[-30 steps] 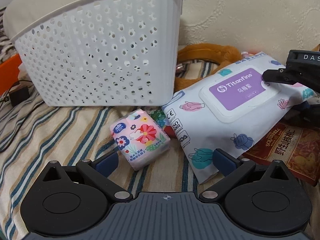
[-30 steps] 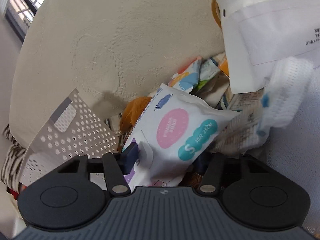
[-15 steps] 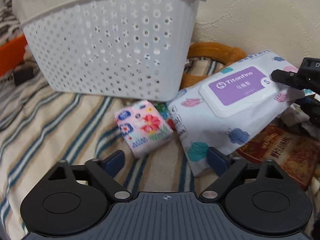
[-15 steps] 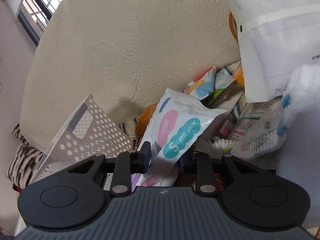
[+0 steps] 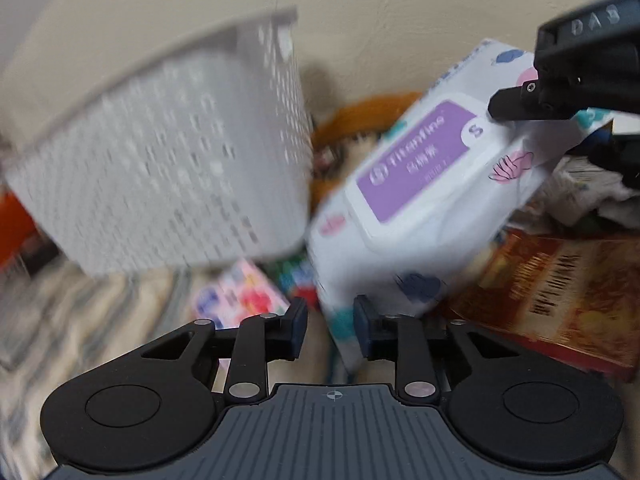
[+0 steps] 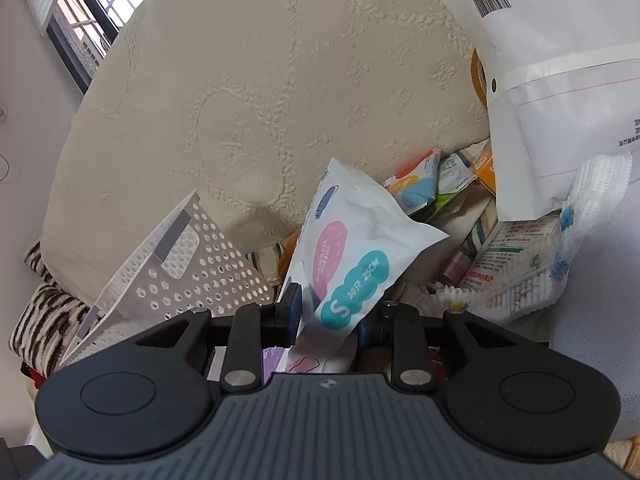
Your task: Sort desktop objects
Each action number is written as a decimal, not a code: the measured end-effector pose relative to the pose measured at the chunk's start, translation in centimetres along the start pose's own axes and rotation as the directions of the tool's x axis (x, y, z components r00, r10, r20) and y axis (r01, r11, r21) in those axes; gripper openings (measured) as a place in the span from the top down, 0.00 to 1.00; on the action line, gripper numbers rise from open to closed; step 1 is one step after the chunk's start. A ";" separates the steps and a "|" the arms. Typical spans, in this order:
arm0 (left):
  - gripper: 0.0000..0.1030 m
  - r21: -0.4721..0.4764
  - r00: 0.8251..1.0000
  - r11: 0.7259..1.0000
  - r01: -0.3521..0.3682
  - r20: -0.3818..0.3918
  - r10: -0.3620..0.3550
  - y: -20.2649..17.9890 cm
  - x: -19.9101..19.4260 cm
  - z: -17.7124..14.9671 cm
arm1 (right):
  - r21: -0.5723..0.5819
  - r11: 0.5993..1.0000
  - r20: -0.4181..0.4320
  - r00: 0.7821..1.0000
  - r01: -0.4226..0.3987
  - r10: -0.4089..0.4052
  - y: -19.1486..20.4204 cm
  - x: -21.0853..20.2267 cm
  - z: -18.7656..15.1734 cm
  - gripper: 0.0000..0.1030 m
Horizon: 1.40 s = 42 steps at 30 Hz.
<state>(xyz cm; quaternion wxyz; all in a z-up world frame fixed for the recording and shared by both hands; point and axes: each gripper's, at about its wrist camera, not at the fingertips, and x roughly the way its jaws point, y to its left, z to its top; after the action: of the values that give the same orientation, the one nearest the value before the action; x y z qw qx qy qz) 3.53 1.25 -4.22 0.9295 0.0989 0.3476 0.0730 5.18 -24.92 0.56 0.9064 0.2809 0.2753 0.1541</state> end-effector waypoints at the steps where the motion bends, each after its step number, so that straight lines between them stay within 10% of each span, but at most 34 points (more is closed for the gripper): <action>1: 0.43 0.028 0.999 0.999 -0.035 0.035 0.035 -0.1 -0.2 -0.3 | -0.003 1.000 0.001 1.000 0.002 -0.002 0.0 0.1 0.1 0.71; 5: 0.13 0.074 0.974 0.987 -0.142 0.188 0.126 -0.3 -0.8 -1.5 | 0.009 1.000 -0.003 1.000 0.005 -0.005 -0.1 1.1 0.3 0.71; 20: 0.35 0.120 0.970 0.992 0.036 0.236 -0.064 1.0 -2.8 -2.3 | 0.014 1.000 0.002 1.000 0.016 -0.016 0.5 1.4 0.8 0.72; 25: 0.06 0.157 0.945 0.987 0.023 0.318 -0.073 0.1 -5.2 -3.5 | 0.016 1.000 -0.001 1.000 0.012 -0.012 0.4 1.6 0.5 0.72; 35: 0.06 0.247 0.923 0.956 0.160 0.305 -0.234 -1.5 -4.8 -1.9 | 0.022 1.000 -0.009 1.000 0.008 -0.008 0.0 1.8 0.5 0.72; 42: 0.06 0.295 0.958 0.950 0.098 0.229 -0.170 -3.7 -0.7 -1.1 | 0.010 1.000 -0.011 1.000 0.008 -0.008 0.0 1.6 0.5 0.72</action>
<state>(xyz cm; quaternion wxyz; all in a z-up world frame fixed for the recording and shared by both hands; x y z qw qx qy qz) 2.56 -2.35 -5.44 0.9454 0.2140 0.2397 -0.0539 6.75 -24.41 0.26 0.9041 0.2834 0.2820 0.1505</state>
